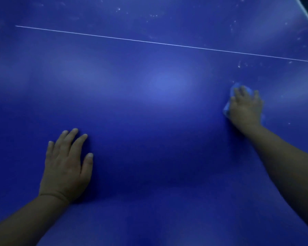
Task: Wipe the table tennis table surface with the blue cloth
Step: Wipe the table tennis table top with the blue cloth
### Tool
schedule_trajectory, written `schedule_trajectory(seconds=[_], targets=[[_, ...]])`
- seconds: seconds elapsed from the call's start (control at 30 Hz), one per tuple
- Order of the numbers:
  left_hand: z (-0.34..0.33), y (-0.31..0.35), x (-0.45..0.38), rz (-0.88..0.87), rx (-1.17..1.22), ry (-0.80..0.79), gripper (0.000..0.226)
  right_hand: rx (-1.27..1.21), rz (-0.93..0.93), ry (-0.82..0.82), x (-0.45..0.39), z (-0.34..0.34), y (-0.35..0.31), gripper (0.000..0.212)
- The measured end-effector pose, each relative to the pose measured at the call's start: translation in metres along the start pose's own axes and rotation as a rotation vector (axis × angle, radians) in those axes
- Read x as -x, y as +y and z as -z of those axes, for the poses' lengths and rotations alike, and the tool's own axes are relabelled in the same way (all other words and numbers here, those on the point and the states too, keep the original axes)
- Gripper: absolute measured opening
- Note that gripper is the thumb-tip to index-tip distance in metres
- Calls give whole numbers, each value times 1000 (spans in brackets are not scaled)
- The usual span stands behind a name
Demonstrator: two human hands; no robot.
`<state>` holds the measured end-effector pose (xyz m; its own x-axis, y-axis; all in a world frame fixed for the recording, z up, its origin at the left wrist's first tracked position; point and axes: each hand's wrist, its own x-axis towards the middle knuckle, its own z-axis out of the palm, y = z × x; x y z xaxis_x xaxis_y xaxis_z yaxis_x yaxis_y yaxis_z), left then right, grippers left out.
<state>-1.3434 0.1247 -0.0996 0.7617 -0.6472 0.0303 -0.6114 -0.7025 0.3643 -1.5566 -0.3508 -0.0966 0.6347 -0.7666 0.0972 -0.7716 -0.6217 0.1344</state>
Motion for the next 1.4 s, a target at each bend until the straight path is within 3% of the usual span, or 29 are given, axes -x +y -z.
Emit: schedule_trajectory(seconds=[0.07, 0.1, 0.13, 0.17, 0.27, 0.33, 0.43, 0.5, 0.57, 0.63, 0.73, 0.87, 0.93, 1.03, 1.13, 1.2, 1.27, 1.33, 1.4], targets=[[3, 8, -10, 30, 30, 19, 66, -119, -340, -36, 6, 7, 10, 49], [3, 15, -17, 25, 25, 31, 65, -160, -415, -31, 10, 9, -2, 49], [1, 25, -27, 12, 17, 39, 65, -163, -377, -27, 14, 12, -22, 50], [-2, 37, -39, -5, 11, 40, 64, -151, -251, 27, 22, 15, -51, 52], [-21, 82, -79, -31, 13, 32, 63, -129, 353, 83, 44, 5, -123, 52], [-35, 110, -97, 4, 24, 2, 63, -112, 487, 27, 34, 10, -117, 48], [-50, 130, -97, 49, -13, -35, 64, 66, 209, -28, -10, 0, -34, 55], [-55, 130, -94, 39, -34, -22, 68, 9, -41, -80, -17, -4, 17, 60], [-56, 128, -93, 40, -39, -22, 68, -63, -129, -78, -13, -2, 11, 64], [-56, 129, -94, 37, -63, -33, 67, -77, -11, -16, -7, -2, -29, 61], [-56, 128, -95, 20, -65, -20, 64, -129, 362, 110, -12, -4, -126, 51], [-58, 126, -98, 9, -73, 34, 61, -263, 571, 135, -45, 24, -262, 52], [-58, 128, -98, -3, -75, 57, 61, -200, 674, 7, -74, 27, -282, 50], [-57, 128, -99, -17, -79, 68, 61, -118, 584, -9, -121, 16, -220, 56], [-58, 125, -99, -14, -93, 49, 61, 43, 162, 31, -155, -15, -73, 51], [-58, 125, -99, -17, -102, 38, 61, 83, -120, -137, -169, -35, 26, 68], [-58, 126, -100, -20, -106, 26, 61, 52, -270, -196, -180, -63, 86, 77], [-58, 126, -101, -13, -100, 19, 61, 64, -298, -192, -178, -66, 74, 81], [-58, 125, -101, -8, -103, 16, 61, 58, -140, -69, -168, -36, 3, 75]])
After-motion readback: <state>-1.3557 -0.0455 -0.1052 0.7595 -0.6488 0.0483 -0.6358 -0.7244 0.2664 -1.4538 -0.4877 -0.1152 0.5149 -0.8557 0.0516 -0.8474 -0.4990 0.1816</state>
